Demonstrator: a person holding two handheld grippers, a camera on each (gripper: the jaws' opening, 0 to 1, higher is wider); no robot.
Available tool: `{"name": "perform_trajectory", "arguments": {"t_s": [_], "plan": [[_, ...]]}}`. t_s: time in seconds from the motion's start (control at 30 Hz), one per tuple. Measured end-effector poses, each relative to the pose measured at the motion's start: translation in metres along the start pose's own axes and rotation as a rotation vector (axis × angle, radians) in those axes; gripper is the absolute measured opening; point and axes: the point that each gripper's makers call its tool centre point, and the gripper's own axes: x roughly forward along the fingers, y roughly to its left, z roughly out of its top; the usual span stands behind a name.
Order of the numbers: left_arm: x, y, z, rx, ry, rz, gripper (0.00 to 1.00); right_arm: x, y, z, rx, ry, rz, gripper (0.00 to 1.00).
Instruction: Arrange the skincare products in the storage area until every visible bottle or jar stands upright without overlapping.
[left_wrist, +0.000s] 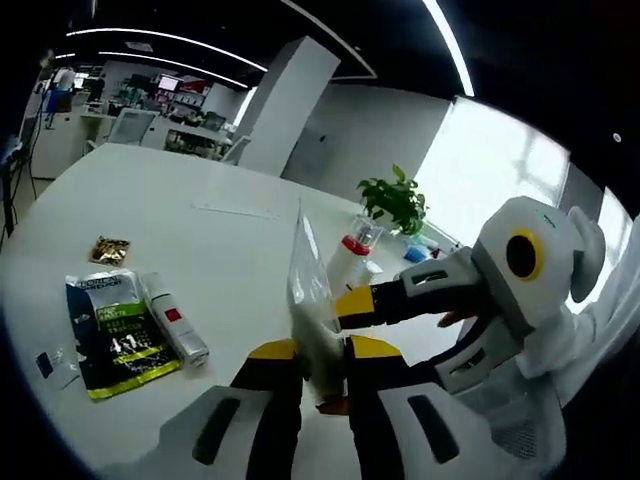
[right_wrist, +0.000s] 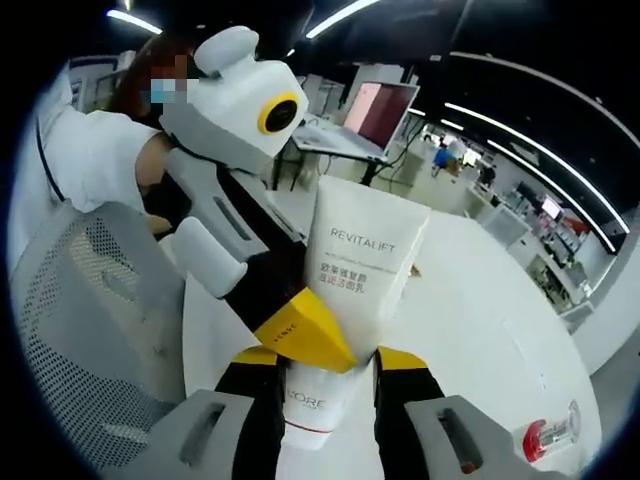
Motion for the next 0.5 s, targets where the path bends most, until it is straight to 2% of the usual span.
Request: {"name": "perform_trajectory", "arguments": {"t_s": [0.23, 0.37, 0.5], "plan": [[0.001, 0.005, -0.003, 0.009, 0.016, 0.021, 0.11, 0.000, 0.002, -0.009, -0.006, 0.010, 0.005, 0.28], [0.000, 0.008, -0.002, -0.002, 0.010, 0.027, 0.11, -0.006, 0.001, -0.015, 0.015, 0.012, -0.006, 0.29], [0.002, 0.009, -0.007, -0.001, 0.029, 0.030, 0.11, -0.010, 0.000, -0.021, 0.030, 0.018, -0.013, 0.31]]}}
